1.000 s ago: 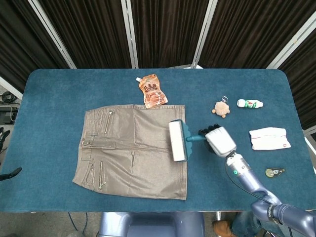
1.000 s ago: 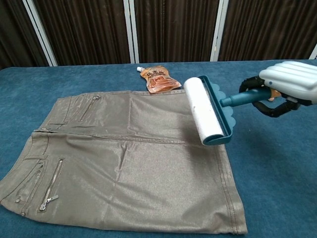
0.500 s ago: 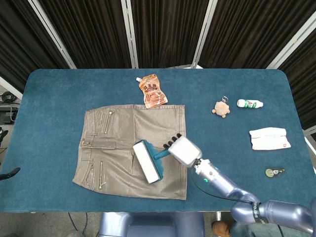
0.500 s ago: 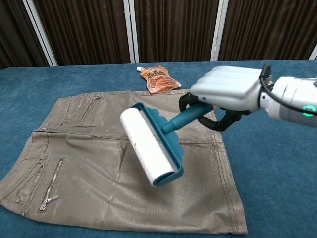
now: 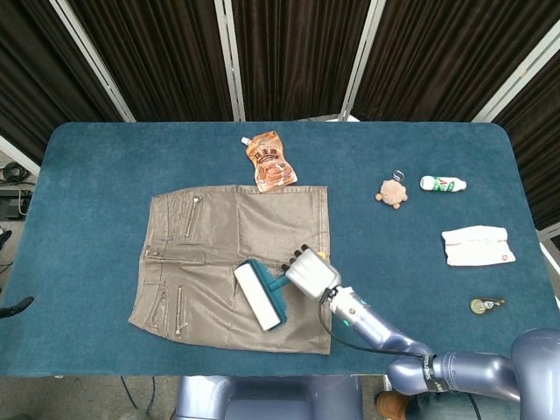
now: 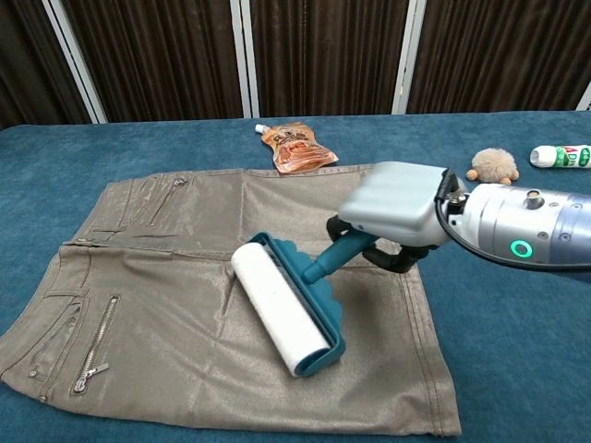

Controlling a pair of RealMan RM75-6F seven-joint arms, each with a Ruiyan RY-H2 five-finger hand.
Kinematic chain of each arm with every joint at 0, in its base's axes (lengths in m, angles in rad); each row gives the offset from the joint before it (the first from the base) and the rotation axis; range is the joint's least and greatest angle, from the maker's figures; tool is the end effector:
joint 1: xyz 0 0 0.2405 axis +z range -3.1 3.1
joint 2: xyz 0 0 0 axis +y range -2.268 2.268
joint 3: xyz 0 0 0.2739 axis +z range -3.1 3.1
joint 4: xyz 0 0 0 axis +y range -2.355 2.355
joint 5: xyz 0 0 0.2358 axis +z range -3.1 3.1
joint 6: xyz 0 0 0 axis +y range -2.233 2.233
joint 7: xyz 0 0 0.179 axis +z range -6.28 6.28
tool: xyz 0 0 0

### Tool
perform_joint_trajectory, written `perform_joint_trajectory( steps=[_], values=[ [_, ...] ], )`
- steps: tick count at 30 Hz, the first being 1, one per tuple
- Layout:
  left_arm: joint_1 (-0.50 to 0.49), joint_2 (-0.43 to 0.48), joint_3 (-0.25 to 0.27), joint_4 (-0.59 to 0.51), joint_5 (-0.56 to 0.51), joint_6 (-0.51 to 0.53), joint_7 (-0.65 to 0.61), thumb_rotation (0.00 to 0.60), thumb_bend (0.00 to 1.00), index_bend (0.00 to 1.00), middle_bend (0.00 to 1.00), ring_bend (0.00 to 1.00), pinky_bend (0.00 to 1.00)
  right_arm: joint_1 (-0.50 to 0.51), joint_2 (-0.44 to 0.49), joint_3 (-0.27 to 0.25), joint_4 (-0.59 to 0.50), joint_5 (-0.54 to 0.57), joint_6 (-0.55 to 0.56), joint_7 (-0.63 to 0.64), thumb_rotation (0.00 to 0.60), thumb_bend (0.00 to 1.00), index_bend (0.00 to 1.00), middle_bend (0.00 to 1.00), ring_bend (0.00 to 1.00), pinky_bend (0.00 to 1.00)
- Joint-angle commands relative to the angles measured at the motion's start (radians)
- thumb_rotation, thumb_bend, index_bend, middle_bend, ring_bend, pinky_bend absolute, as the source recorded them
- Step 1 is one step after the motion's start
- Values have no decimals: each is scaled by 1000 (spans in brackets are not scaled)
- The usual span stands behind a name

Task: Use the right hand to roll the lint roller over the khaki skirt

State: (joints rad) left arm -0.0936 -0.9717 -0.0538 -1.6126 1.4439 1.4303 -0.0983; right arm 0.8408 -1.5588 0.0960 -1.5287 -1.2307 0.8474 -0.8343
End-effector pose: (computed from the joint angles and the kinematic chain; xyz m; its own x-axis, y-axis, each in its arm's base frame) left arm -0.3583 0.2241 0.1935 0.4315 0.0328 0.9015 0.9003 0.0480 -0.4327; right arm -0.1061 -0.3580 -0.0938 0.8449 0.0185 0.5347 -0.3757 -0.6909 0.6177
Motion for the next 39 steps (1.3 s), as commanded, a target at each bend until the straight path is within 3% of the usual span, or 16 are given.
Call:
perform_joint_trajectory(
  steps=[1, 9, 15, 26, 39],
  values=[
    [0, 1, 1, -3, 2, 1, 2, 600, 0, 0, 0, 0, 0, -19, 26, -36, 70, -22, 25, -3, 600, 959, 495, 540, 403, 415],
    [0, 1, 2, -12, 9, 6, 8, 600, 0, 0, 0, 0, 0, -47, 88, -86, 221, -86, 57, 26, 600, 960, 497, 541, 405, 415],
    [-2, 1, 3, -19, 15, 7, 13, 600, 0, 0, 0, 0, 0, -53, 111, -86, 250, -106, 66, 60, 600, 959, 497, 542, 406, 415],
    [-2, 5, 5, -21, 21, 10, 5, 600, 0, 0, 0, 0, 0, -18, 80, -83, 125, -145, 51, -22, 600, 960, 498, 549, 415, 424],
    [0, 6, 9, -13, 23, 10, -3, 600, 0, 0, 0, 0, 0, 51, -25, -69, -51, -61, -12, -290, 600, 961, 498, 554, 420, 427]
  ],
)
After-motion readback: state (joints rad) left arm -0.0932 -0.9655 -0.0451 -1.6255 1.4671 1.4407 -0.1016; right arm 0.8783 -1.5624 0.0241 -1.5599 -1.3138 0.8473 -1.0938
